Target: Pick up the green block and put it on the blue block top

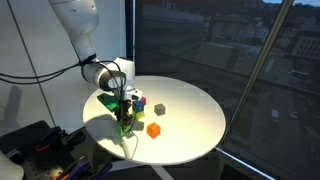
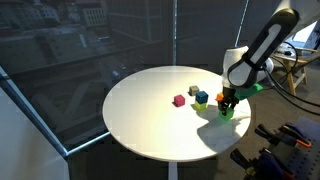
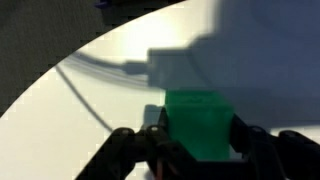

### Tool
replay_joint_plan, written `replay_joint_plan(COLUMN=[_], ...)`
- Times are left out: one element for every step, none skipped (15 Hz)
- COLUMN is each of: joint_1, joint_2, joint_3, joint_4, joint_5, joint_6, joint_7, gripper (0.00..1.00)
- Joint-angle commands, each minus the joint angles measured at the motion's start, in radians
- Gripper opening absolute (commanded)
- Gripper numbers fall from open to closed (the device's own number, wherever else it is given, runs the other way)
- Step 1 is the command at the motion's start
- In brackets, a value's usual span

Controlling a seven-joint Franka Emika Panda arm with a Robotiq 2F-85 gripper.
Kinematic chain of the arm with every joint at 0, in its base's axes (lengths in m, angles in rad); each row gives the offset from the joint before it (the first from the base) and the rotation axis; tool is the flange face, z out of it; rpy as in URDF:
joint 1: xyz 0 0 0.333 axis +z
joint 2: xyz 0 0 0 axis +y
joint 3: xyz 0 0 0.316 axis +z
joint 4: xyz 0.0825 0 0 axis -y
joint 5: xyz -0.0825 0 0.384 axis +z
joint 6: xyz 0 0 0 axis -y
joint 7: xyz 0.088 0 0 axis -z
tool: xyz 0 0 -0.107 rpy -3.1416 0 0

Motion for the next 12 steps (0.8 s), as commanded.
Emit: replay_joint_plan(joint_1=[0.001, 0.000, -0.001, 0.000, 0.000, 0.000, 0.000, -0.002, -0.002, -0.003, -0.004, -0.003], joint_2=[-0.077, -0.093, -0.108, -0.123, -0.136, -0.151, -0.164, -0.181, -0.197, -0.212, -0.227, -0.243], joint_3=[0.001, 0.002, 0.003, 0.003, 0.003, 0.004, 0.005, 0.007, 0.009, 0.011, 0.013, 0.015], joint_4=[-0.004, -0.004, -0.005, -0.005, -0.004, -0.003, -0.002, -0.001, 0.000, 0.001, 0.002, 0.003], joint_5=[0.002, 0.002, 0.001, 0.000, -0.002, -0.002, -0.002, 0.000, 0.001, 0.002, 0.004, 0.004], joint_6=[-0.080, -0.095, -0.108, -0.117, -0.128, -0.139, -0.147, -0.157, -0.167, -0.178, -0.187, -0.195], joint_7=[-0.027, -0.030, -0.032, -0.032, -0.034, -0.034, -0.034, -0.036, -0.038, -0.038, -0.041, -0.040], gripper=[0.30, 0.30, 0.30, 0.30, 0.30, 0.30, 0.30, 0.30, 0.30, 0.30, 0.30, 0.30])
